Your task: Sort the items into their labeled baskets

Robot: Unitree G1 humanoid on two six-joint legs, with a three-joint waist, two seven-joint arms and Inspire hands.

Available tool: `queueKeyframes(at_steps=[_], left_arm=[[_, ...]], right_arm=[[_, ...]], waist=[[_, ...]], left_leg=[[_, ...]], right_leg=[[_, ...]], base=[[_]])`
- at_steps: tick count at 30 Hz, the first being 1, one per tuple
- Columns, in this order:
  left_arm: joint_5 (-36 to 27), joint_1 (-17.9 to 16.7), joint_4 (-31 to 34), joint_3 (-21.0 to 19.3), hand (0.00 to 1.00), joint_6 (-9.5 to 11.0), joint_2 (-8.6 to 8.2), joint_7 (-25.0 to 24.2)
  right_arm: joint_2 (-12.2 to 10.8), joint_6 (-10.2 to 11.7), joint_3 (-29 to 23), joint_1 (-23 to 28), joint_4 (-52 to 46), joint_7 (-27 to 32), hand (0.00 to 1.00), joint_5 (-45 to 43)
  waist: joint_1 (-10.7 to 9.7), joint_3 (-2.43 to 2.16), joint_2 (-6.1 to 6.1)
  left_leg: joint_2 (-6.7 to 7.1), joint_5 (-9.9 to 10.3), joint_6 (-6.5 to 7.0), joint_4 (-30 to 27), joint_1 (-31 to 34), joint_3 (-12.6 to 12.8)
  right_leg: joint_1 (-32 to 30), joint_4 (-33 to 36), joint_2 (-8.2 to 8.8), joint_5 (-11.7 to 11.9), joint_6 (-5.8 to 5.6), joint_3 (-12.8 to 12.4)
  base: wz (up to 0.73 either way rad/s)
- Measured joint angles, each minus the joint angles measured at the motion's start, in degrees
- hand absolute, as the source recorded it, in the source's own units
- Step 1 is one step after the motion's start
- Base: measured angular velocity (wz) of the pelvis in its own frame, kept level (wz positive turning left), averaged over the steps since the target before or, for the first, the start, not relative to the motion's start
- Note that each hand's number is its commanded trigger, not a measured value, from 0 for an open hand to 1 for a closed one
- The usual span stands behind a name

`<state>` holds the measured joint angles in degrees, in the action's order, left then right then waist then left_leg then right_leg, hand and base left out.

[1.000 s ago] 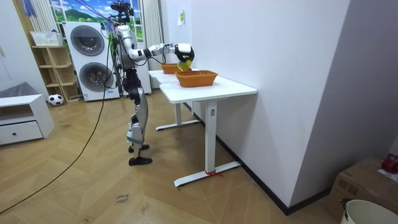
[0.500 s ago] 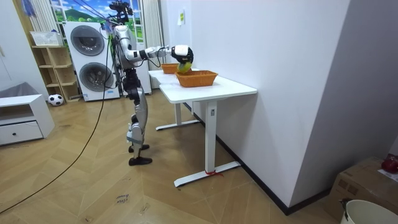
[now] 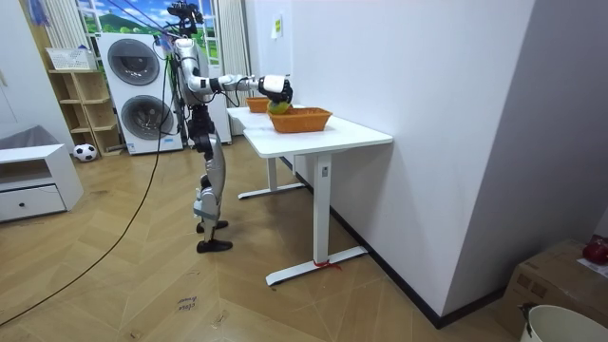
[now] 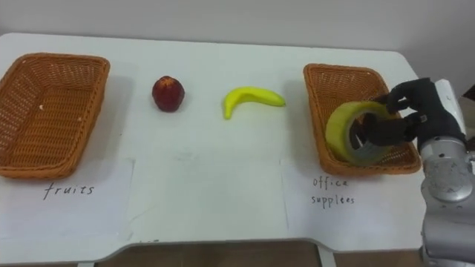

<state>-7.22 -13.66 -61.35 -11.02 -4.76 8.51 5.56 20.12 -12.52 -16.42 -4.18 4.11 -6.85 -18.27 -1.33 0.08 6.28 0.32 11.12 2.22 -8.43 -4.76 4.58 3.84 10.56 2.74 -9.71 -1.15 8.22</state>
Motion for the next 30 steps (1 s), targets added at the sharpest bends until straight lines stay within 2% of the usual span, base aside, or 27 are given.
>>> queueKeyframes(at_steps=[10, 11, 12, 13, 14, 30], left_arm=[[-0.1, -1.2, -0.6, 0.0, 0.00, -0.1, -0.11, 0.2], [-0.1, -1.2, -0.6, 0.0, 0.00, -0.2, -0.11, 0.2], [-0.1, -1.2, -0.6, 0.0, 0.00, -0.2, -0.10, 0.2], [-0.1, -1.1, -0.6, 0.1, 0.00, -0.2, -0.07, 0.2], [-0.1, -1.1, -0.6, 0.1, 0.00, -0.2, -0.03, 0.2], [-0.1, -1.0, -0.6, 0.6, 0.00, -0.2, -0.03, 0.0]], right_arm=[[0.0, 0.0, 0.1, 0.4, 4.3, 0.5, 1.00, 1.3], [0.0, 0.0, 0.1, 0.4, 4.4, 0.5, 0.58, 1.2], [0.0, 0.0, 0.2, 0.4, 4.4, 0.5, 0.22, 1.2], [0.0, 0.0, 0.2, 0.4, 4.5, 0.5, 0.09, 1.2], [0.0, 0.0, 0.2, 0.4, 4.6, 0.5, 0.00, 1.2], [0.0, 0.0, 0.6, 0.4, 4.8, 0.4, 0.00, 1.1]], waist=[[0.1, -0.02, 0.01], [0.1, -0.01, -0.02], [0.1, -0.02, -0.04], [0.1, -0.03, -0.04], [0.1, -0.03, -0.04], [0.1, -0.04, -0.01]], left_leg=[[0.00, 0.0, 0.00, -0.2, 0.0, 0.0], [0.00, 0.0, 0.00, -0.2, 0.1, 0.0], [0.00, 0.0, 0.00, -0.2, 0.1, 0.0], [0.00, 0.0, 0.00, -0.2, 0.1, 0.0], [-0.01, 0.0, 0.00, -0.2, 0.0, 0.0], [0.02, 0.0, 0.00, -0.2, 0.1, 0.0]], right_leg=[[0.0, 0.1, 0.01, 0.0, 0.00, 0.0], [0.0, 0.0, 0.01, 0.0, 0.00, 0.0], [0.0, 0.0, 0.02, 0.0, 0.00, 0.0], [0.1, 0.0, 0.02, 0.0, 0.00, 0.1], [0.1, 0.0, 0.02, 0.0, 0.00, 0.1], [0.1, 0.1, 0.04, 0.0, 0.00, 0.2]], base=[[0.00], [0.00], [0.00], [0.00], [0.00], [0.00]])
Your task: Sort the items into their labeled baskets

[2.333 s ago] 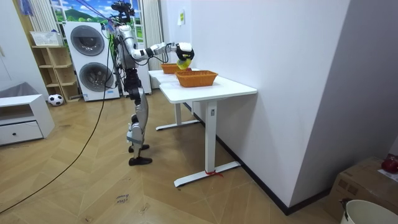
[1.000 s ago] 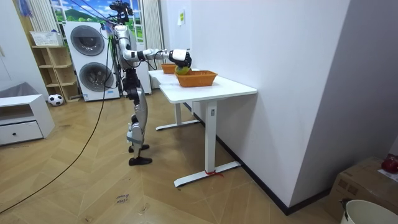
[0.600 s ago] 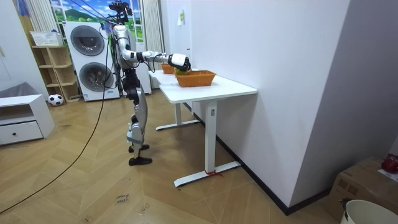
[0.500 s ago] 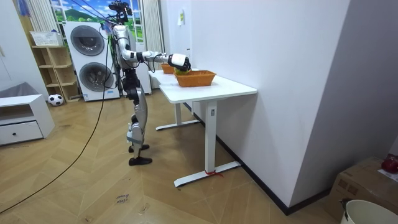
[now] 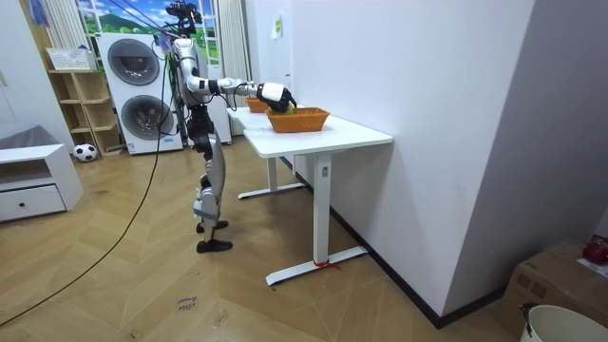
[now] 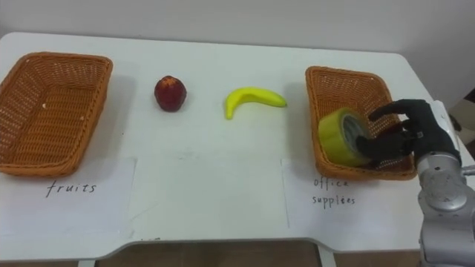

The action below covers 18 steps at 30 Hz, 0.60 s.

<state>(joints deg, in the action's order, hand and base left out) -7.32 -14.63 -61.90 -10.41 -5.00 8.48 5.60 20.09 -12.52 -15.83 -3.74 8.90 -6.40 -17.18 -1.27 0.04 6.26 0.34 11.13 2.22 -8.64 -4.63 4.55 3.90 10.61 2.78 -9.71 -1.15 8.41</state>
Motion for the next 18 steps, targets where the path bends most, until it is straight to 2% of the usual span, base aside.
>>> queueKeyframes(at_steps=[18], left_arm=[[0.0, 1.1, 0.0, -0.1, 0.00, 0.1, -0.04, 0.2]], right_arm=[[0.0, 0.5, 0.5, 0.0, -0.2, -0.6, 0.00, -3.1]], waist=[[0.0, -0.10, 0.12]], left_leg=[[-0.01, 0.0, 0.00, 0.0, -0.2, 0.1]], right_leg=[[0.0, 0.0, 0.03, 0.0, 0.00, 0.1]], base=[[0.00]])
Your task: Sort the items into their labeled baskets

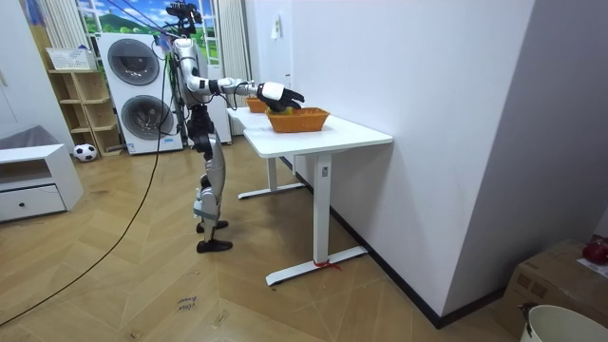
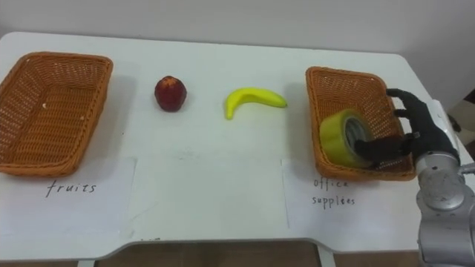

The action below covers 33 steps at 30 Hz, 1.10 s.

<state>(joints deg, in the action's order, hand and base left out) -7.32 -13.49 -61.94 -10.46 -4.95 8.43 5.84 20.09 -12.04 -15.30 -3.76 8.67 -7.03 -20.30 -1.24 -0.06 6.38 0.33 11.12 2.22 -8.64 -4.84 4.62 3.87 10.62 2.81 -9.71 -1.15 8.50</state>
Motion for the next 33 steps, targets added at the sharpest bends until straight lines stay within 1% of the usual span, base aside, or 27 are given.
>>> queueKeyframes(at_steps=[4, 10, 16, 19, 22, 24, 26, 28, 29, 31, 32, 33], left_arm=[[0.0, 0.2, 0.0, 0.0, 0.00, 0.2, -0.05, 0.1], [0.0, 0.1, 0.0, -0.1, 0.00, 0.3, -0.11, 0.1], [0.0, 0.2, 0.0, -0.6, 0.00, 0.2, -0.15, 0.1], [0.3, 0.7, 0.3, -0.8, 0.00, 0.2, -0.13, 0.1], [0.3, 1.0, 0.6, -0.7, 0.00, 0.2, -0.13, 0.1], [0.1, 1.5, 0.6, -0.7, 0.00, 0.2, -0.12, 0.1], [0.2, 1.7, 0.6, -0.6, 0.00, 0.2, -0.11, -0.1], [0.1, 1.6, 1.0, -0.6, 0.00, 0.2, 0.07, -0.1], [0.1, 1.5, 1.5, -0.7, 0.00, 0.1, 0.09, -0.1], [0.1, 1.6, 2.6, -0.7, 0.00, 0.1, 0.09, -0.4], [0.1, 1.4, 2.5, -1.0, 0.00, 0.1, 0.08, -0.6], [0.1, 1.5, 2.5, -1.7, 0.00, 0.2, 0.09, -1.2]], right_arm=[[0.0, 0.1, 0.0, 0.0, -0.7, 0.0, 0.00, 0.0], [0.0, 0.3, 0.0, 0.0, -5.2, 0.2, 0.00, -0.6], [0.0, 0.5, -0.7, -0.2, -9.4, 1.6, 0.00, -0.5], [0.0, 0.5, -1.5, -1.8, -9.6, 2.5, 0.00, 1.2], [0.0, 0.5, -1.7, -4.0, -9.6, 4.3, 0.00, 5.2], [0.1, 0.5, -1.6, -5.3, -9.6, 5.2, 0.00, 7.9], [0.1, 0.5, -1.6, -6.1, -9.6, 5.7, 0.00, 8.6], [0.2, 0.5, -1.5, -7.0, -9.6, 6.0, 0.00, 8.6], [0.2, 0.5, -1.5, -7.7, -9.7, 6.3, 0.00, 8.8], [0.6, 0.4, -1.5, -8.9, -9.7, 6.5, 0.00, 8.8], [1.1, 0.4, -1.5, -9.6, -9.7, 6.5, 0.00, 8.7], [1.6, 0.4, -1.4, -10.4, -9.8, 6.5, 0.00, 8.8]], waist=[[0.1, 0.03, -0.06], [-0.1, 0.07, -0.13], [-0.2, 0.14, -0.24], [0.0, 0.15, -0.20], [0.0, 0.18, -0.06], [0.2, 0.28, 0.25], [0.4, 0.35, 0.47], [0.5, 0.30, 0.68], [1.0, 0.26, 0.79], [1.4, 0.21, 1.06], [1.8, 0.23, 1.28], [2.2, 0.14, 1.55]], left_leg=[[-0.01, 0.0, 0.00, 0.0, 0.0, 0.0], [0.02, 0.0, 0.01, 0.1, 0.1, 0.1], [-0.01, 0.0, 0.01, 0.2, 0.0, 0.1], [-0.02, 0.0, 0.01, 0.3, 0.1, 0.1], [-0.01, 0.0, 0.01, 0.3, 0.1, 0.1], [0.00, 0.0, 0.00, 0.3, 0.1, 0.1], [-0.01, 0.0, 0.01, 0.3, 0.1, 0.1], [-0.01, 0.0, 0.01, 0.2, 0.2, 0.0], [-0.01, 0.0, 0.01, 0.3, 0.2, 0.0], [-0.03, 0.0, 0.01, 0.3, 0.3, 0.0], [-0.03, 0.0, 0.01, 0.3, 0.3, 0.0], [-0.01, 0.0, 0.00, 0.2, 0.2, 0.0]], right_leg=[[-0.1, 0.0, -0.02, 0.0, 0.00, -0.2], [0.0, 0.0, -0.06, 0.0, 0.00, -0.5], [0.0, 0.0, -0.05, 0.0, 0.00, -0.5], [-0.1, 0.0, -0.06, 0.0, 0.00, -0.4], [-0.1, 0.0, -0.09, 0.0, 0.00, -0.4], [-0.1, 0.0, -0.08, 0.0, 0.00, -0.4], [-0.1, 0.0, -0.06, 0.0, 0.00, -0.3], [-0.1, 0.0, -0.05, 0.0, 0.00, -0.3], [-0.2, 0.0, -0.05, 0.0, 0.00, -0.2], [-0.5, 0.1, -0.05, 0.0, 0.00, -0.2], [-0.5, 0.1, -0.06, 0.0, 0.00, -0.2], [-0.4, 0.1, -0.10, 0.0, 0.00, -0.1]], base=[[0.00], [0.00], [0.00], [0.00], [0.00], [0.00], [0.00], [0.00], [0.00], [0.00], [0.00], [0.00]])
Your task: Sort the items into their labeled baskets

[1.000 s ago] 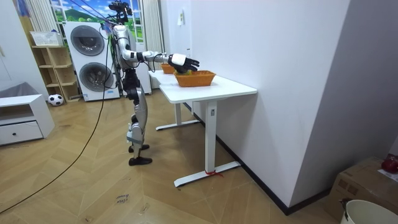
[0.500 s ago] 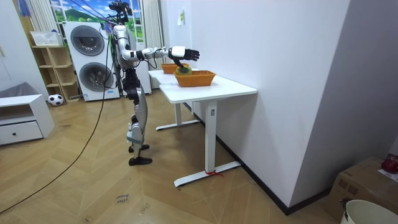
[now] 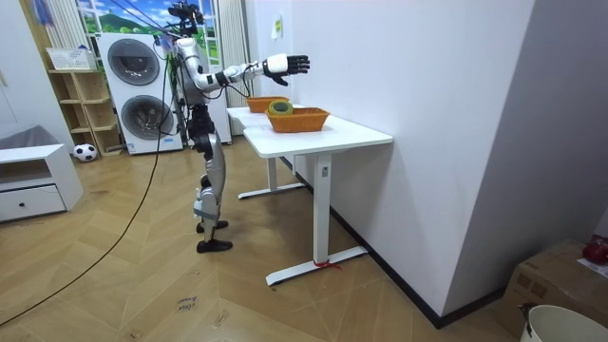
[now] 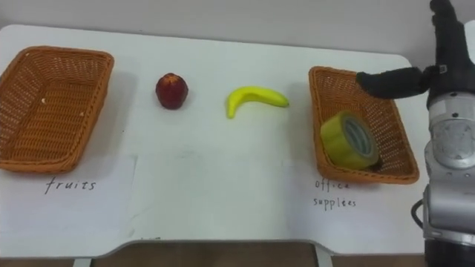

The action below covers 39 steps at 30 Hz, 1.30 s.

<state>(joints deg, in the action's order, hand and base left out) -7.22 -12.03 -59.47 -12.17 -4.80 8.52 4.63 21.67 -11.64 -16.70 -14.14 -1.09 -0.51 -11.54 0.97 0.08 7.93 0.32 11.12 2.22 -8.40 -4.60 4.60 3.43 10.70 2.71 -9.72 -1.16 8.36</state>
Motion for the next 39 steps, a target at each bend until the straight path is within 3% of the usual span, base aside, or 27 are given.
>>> queueKeyframes(at_steps=[5, 22, 28, 31, 35, 39], left_arm=[[-0.1, -1.1, -0.2, -0.1, 0.00, 0.1, 0.66, -0.3], [3.1, -3.8, 1.3, -0.1, 0.00, -1.8, 1.52, 0.1], [4.6, -3.9, 1.0, 0.0, 0.00, -2.4, 2.98, -0.6], [4.6, -3.9, -0.8, 0.0, 0.00, -2.7, 4.09, -0.7], [4.6, -4.0, -1.7, 0.0, 0.00, -2.9, 4.40, -1.5], [4.7, -3.9, -1.7, 0.0, 0.00, -3.6, 4.41, -2.0]], right_arm=[[3.4, 0.0, 2.4, -1.9, -0.1, -0.1, 0.00, 2.5], [4.4, -1.0, 11.2, -2.8, 0.0, -5.7, 0.00, 3.1], [5.2, -1.0, 13.8, -5.1, 0.9, -8.4, 0.00, 3.0], [6.3, -1.0, 16.2, -6.2, 2.3, -9.0, 0.00, 2.7], [6.8, -1.0, 17.3, -7.7, 4.6, -9.1, 0.00, 2.5], [6.9, -0.9, 17.9, -8.3, 5.0, -9.1, 0.00, 2.0]], waist=[[1.1, -0.15, 0.84], [5.7, -0.07, 1.35], [6.7, 0.50, 2.74], [7.3, -0.02, 3.82], [7.6, 0.12, 4.91], [8.3, 0.49, 4.61]], left_leg=[[0.10, 0.0, -0.01, -0.2, 0.0, -1.0], [0.41, 0.0, -0.03, -1.3, 2.0, -3.8], [0.37, 0.0, -0.04, -1.4, 2.5, -4.9], [0.39, 0.0, -0.05, -1.4, 2.6, -5.3], [0.45, 0.0, -0.09, -2.5, 3.6, -6.3], [0.48, 0.3, -0.21, -3.2, 4.3, -6.5]], right_leg=[[0.7, -0.1, -0.03, 0.0, 0.00, 0.6], [0.5, -0.1, 0.33, 0.0, 0.00, 4.3], [0.4, -0.2, 0.26, 0.0, 0.00, 5.4], [0.6, -0.3, 0.21, 0.0, 0.00, 6.1], [0.8, -1.0, 0.42, 0.0, 0.00, 6.2], [0.5, -1.0, 0.43, 0.0, 0.00, 6.3]], base=[[0.09], [0.09], [0.09], [0.10], [0.16], [0.04]])
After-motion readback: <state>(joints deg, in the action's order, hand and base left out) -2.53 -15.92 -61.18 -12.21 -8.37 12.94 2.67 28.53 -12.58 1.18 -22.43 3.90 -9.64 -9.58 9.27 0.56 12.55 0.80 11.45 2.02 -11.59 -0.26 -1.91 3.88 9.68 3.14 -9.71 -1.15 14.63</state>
